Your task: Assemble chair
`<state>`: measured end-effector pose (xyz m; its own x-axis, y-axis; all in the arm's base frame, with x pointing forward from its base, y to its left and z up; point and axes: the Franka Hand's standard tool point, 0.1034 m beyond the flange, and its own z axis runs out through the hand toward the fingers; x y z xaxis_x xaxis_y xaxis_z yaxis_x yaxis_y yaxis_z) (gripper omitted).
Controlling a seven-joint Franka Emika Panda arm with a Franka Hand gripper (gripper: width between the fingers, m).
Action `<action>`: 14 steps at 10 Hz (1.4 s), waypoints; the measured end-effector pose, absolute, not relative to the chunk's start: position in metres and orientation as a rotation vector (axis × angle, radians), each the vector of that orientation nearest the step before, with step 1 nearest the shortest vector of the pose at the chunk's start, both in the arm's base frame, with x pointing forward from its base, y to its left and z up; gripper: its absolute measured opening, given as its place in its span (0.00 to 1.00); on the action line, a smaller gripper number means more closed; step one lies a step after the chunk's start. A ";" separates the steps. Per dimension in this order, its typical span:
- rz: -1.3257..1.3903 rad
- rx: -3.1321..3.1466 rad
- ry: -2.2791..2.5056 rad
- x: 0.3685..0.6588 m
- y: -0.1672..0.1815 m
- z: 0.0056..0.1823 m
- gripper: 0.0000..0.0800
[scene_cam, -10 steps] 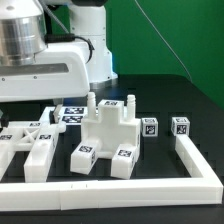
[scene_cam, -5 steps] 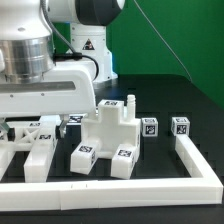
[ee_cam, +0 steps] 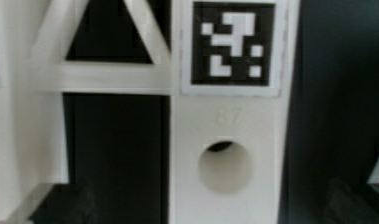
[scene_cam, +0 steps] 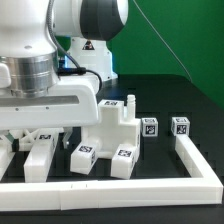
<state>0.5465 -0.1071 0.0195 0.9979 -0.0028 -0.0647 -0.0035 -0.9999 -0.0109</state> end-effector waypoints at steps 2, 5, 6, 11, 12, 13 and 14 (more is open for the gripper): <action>0.106 -3.130 0.005 0.545 -0.108 0.017 0.67; 0.107 -3.131 0.004 0.545 -0.108 0.016 0.36; 0.107 -3.131 0.004 0.545 -0.108 0.016 0.36; 0.128 -3.129 0.022 0.545 -0.109 0.019 0.36; 0.159 -3.122 0.054 0.546 -0.112 0.035 0.36; 0.161 -3.113 0.074 0.548 -0.115 0.056 0.36; 0.157 -3.098 0.111 0.551 -0.113 0.078 0.36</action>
Offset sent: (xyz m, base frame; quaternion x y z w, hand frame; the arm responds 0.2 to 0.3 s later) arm 0.0000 0.0000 0.0000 0.0000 0.0000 0.0000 1.0000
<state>0.5509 -0.1127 0.0775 0.9923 -0.0693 -0.1025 -0.0731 -0.9968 -0.0336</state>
